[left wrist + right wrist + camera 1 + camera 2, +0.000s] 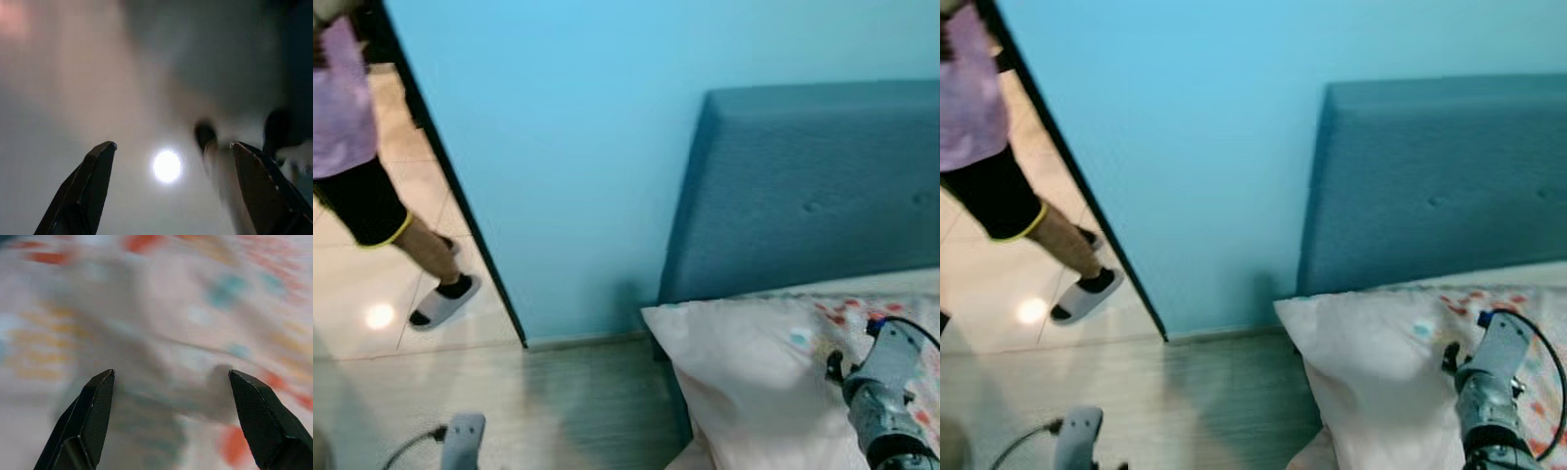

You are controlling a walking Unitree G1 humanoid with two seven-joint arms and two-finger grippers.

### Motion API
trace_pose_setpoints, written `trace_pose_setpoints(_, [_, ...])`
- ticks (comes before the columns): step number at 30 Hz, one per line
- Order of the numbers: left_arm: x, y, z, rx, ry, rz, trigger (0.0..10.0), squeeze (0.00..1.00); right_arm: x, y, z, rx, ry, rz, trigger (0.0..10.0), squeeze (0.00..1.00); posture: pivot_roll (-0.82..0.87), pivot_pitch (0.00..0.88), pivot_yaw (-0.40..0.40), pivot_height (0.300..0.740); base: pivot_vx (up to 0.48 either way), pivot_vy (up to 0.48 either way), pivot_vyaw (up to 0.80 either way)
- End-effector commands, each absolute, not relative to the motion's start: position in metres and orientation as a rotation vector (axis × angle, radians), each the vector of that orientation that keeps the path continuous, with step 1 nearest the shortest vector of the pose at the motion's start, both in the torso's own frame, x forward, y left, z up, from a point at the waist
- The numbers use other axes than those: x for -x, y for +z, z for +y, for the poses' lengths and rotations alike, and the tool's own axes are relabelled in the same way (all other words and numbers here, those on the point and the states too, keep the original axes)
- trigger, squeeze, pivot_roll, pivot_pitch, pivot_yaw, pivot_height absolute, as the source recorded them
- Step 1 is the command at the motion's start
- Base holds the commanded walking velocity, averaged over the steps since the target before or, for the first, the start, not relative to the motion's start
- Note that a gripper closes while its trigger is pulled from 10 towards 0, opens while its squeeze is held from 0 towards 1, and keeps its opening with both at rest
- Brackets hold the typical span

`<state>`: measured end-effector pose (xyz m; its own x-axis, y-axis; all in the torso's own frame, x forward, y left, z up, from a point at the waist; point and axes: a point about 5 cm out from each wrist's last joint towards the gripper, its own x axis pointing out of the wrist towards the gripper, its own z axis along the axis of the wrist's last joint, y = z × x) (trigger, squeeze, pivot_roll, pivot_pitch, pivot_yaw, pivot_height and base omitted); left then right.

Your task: Clean up the room

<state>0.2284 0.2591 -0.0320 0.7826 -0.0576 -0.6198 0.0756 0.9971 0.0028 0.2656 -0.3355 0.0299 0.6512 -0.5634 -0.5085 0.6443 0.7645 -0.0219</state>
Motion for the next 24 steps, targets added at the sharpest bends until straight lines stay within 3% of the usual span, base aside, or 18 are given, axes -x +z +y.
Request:
trace_pose_setpoints(1, [-0.238,-0.024,0.251,-0.026,-0.17,0.612,10.0,0.0,-0.259,0.019,-0.329,-0.184,-0.692,0.57,10.0,0.0,0.08,0.069,0.0,0.725,0.0,0.0,-0.71])
trace_pose_setpoints(4, [-0.25,-0.015,0.244,-0.08,-0.252,0.564,10.0,0.0,-0.262,0.015,-0.321,-0.184,-0.672,0.591,10.0,0.0,0.07,0.054,0.001,0.725,0.0,0.0,-0.71])
trace_pose_setpoints(11, [-0.255,-0.017,0.237,-0.171,-0.191,0.582,10.0,0.0,-0.264,0.013,-0.314,-0.176,-0.647,0.617,10.0,0.0,0.06,0.035,-0.002,0.725,0.0,0.0,-0.71])
trace_pose_setpoints(13, [-0.247,-0.032,0.231,-0.167,-0.096,0.675,10.0,0.0,-0.264,0.006,-0.304,-0.162,-0.606,0.65,10.0,0.0,0.05,0.026,-0.007,0.725,0.0,0.0,-0.71])
trace_pose_setpoints(24, [-0.213,-0.058,0.233,-0.049,0.035,0.828,10.0,0.0,-0.266,-0.002,-0.285,-0.148,-0.545,0.675,10.0,0.0,0.03,0.011,-0.021,0.725,0.0,0.0,-0.71])
